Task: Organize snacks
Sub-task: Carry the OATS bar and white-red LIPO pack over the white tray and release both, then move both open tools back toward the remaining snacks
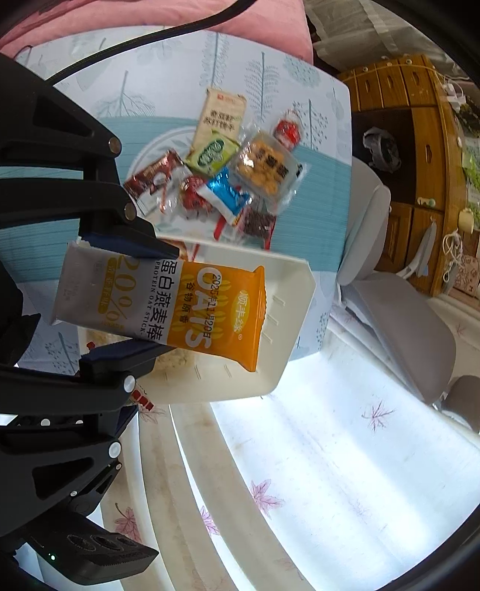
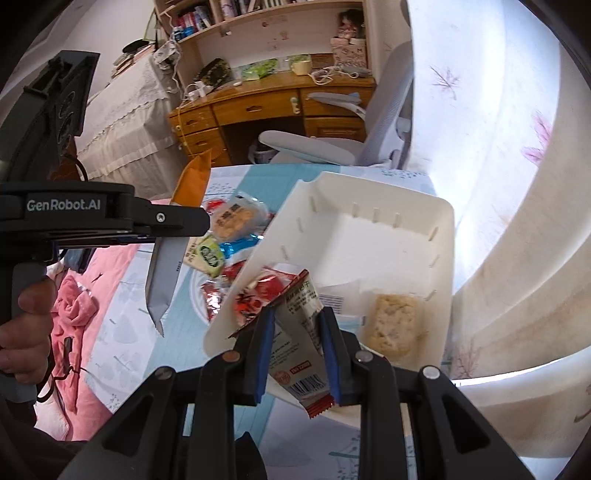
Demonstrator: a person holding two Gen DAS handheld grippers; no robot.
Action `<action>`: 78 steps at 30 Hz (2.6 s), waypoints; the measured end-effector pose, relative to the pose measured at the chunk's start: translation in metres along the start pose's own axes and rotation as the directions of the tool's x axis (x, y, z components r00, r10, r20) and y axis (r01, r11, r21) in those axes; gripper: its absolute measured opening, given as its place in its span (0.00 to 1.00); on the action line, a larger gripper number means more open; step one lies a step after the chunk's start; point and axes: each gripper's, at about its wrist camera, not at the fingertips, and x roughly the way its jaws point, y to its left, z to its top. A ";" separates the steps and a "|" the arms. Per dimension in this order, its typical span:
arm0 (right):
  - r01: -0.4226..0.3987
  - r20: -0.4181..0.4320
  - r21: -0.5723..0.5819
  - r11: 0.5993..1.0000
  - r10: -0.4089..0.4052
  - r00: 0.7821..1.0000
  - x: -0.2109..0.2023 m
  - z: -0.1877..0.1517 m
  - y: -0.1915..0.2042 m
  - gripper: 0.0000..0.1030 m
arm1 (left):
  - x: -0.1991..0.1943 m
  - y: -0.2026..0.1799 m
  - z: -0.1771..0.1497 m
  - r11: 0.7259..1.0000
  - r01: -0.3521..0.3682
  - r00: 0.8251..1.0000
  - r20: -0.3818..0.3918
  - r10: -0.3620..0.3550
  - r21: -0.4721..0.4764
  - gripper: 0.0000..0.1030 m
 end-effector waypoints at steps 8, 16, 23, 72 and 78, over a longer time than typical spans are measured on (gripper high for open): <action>0.041 -0.023 0.053 0.998 -0.040 0.999 0.006 -0.002 -0.021 0.26 | 0.016 -0.009 0.004 1.000 -0.012 1.000 -0.022 0.012 0.000 0.57; 0.048 -0.065 0.181 0.982 -0.037 0.997 0.014 -0.007 -0.038 0.59 | 0.013 0.001 -0.002 0.998 -0.049 0.998 -0.035 0.048 -0.039 0.75; 0.040 -0.089 0.228 0.973 -0.020 0.996 0.019 -0.011 -0.032 0.60 | -0.002 0.018 -0.012 0.992 -0.103 0.994 -0.036 0.101 -0.068 0.75; 0.205 -0.112 0.425 0.881 -0.173 0.978 0.093 -0.026 0.198 0.61 | -0.065 0.241 0.010 0.965 -0.084 0.967 -0.213 0.139 0.247 0.77; 0.239 -0.112 0.328 0.914 -0.214 0.970 0.112 -0.024 0.205 0.61 | -0.036 0.240 0.026 0.935 -0.066 0.979 -0.157 0.128 0.349 0.77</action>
